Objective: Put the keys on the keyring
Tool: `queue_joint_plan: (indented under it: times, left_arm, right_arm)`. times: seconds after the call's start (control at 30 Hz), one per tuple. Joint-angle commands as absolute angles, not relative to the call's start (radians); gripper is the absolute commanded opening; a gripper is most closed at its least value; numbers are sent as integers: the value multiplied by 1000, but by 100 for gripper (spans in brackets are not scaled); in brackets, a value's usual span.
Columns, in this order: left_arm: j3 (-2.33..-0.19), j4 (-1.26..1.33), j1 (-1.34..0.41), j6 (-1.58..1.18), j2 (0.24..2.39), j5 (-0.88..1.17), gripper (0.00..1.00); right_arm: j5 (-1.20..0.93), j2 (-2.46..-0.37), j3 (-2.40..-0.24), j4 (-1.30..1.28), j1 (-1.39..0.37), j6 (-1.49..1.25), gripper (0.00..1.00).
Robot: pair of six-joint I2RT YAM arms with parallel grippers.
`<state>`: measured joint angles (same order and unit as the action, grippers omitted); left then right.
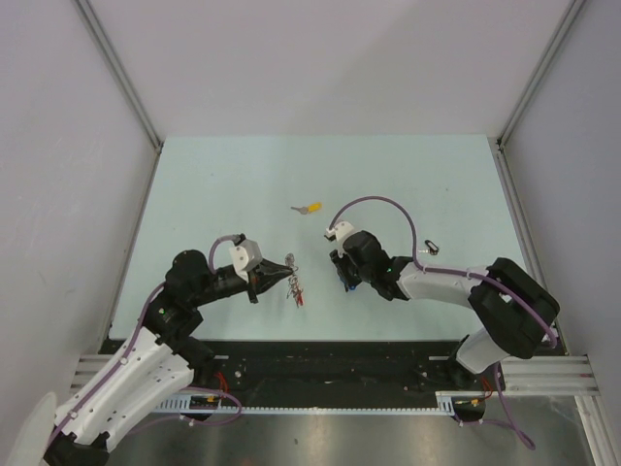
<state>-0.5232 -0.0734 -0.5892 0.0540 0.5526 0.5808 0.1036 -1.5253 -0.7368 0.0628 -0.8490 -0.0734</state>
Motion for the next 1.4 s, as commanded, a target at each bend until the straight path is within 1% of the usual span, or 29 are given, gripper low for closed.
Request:
queue_joint_plan:
  times: [0.0,0.33,0.83,1.0,1.37]
  left_arm:
    - [-543,-44,-577,74,549,606,1]
    - [-540,-41,-571,69,551,618,0]
    - [-542,-35,-571,63,561,630,0]
    - [-541,-34,-569,60,565,635,0]
    - [-541,-29,-569,58,565,638,0]
  right_arm:
    - [97,-1563,-741,123,-844,-54,27]
    - [101,-1612,-739,150,-844,-48,22]
    - [124,-1554,-730,120,-848,-44,25]
    - [127,-1531,-730,110,-850,-46,24]
    - [133,-1566,-729,109,-851,-46,20]
